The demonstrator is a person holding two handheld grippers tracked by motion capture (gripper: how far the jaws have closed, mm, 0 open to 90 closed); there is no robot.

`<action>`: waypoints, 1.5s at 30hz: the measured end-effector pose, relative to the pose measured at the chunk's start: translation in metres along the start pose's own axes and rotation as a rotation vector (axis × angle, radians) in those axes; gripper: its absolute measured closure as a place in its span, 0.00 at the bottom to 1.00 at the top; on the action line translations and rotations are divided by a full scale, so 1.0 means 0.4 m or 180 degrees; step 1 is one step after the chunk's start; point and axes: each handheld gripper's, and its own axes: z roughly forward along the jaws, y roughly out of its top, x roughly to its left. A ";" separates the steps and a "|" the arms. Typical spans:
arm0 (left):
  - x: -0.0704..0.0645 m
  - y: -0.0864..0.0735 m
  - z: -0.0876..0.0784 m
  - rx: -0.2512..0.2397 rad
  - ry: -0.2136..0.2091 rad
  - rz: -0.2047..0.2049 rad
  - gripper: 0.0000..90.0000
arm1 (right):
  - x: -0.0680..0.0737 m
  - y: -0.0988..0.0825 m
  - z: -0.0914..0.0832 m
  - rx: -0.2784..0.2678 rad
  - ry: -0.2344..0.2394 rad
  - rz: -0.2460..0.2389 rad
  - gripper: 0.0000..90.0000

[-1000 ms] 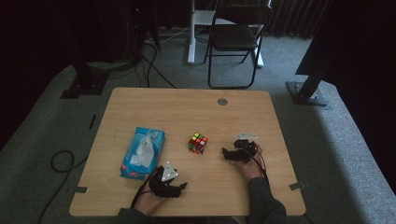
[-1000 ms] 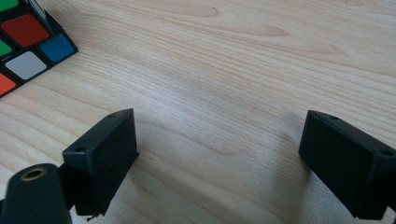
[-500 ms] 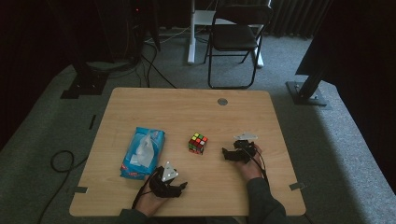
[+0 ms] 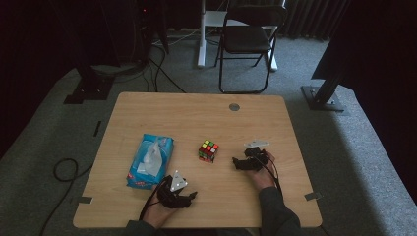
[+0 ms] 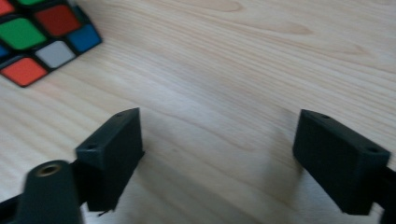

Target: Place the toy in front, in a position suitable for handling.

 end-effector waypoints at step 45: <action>0.000 0.000 0.000 0.0008 -0.0001 0.0002 0.36 | 0.164 0.075 0.064 -0.0259 0.0804 -0.0892 0.38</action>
